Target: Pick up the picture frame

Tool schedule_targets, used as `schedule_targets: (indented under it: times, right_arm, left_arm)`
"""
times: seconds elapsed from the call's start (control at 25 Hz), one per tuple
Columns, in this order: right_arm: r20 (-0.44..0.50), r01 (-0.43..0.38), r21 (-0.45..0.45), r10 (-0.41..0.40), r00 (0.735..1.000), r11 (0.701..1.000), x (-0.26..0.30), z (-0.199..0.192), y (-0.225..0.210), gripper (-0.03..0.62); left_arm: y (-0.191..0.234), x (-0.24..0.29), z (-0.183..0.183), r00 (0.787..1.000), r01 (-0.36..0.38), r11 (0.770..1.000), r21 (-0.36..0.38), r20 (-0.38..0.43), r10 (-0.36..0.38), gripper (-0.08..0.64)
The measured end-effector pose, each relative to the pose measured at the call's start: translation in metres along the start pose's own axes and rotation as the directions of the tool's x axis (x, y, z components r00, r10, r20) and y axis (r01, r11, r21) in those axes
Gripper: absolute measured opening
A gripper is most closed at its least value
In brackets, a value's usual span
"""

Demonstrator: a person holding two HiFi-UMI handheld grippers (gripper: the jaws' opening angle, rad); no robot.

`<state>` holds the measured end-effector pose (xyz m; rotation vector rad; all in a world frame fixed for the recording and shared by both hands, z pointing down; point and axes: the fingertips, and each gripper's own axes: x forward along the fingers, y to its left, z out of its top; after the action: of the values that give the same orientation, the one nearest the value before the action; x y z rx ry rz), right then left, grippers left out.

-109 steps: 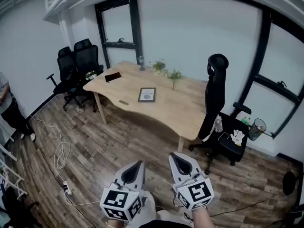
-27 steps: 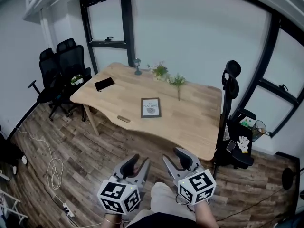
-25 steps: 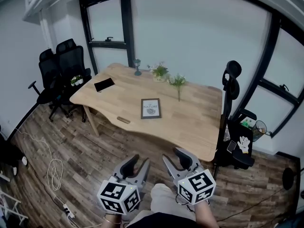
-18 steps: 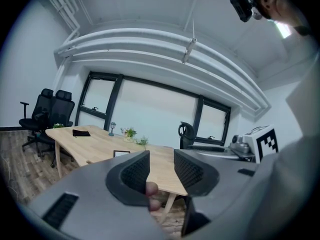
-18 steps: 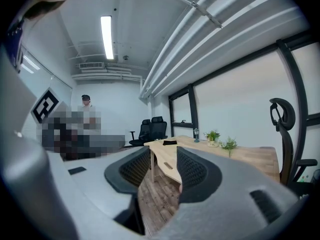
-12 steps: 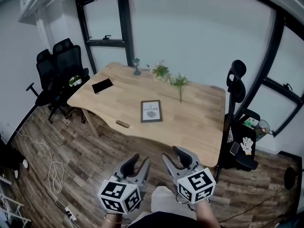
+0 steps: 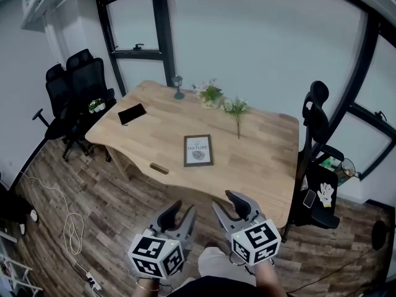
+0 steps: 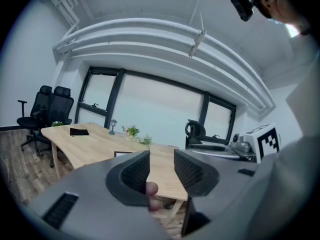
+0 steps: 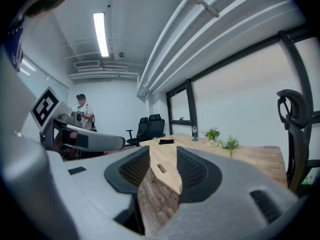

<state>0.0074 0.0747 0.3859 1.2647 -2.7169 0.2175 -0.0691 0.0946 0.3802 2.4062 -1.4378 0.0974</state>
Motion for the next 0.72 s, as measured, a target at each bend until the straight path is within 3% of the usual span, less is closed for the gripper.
schedule_targets:
  times: [0.72]
  right_arm:
    - [-0.014, -0.037, -0.005, 0.037, 0.999, 0.999, 0.078, 0.015, -0.08, 0.146]
  left_arm:
    - [0.037, 0.101, 0.029, 0.999, -0.049, 0.999, -0.024, -0.006, 0.048, 0.144]
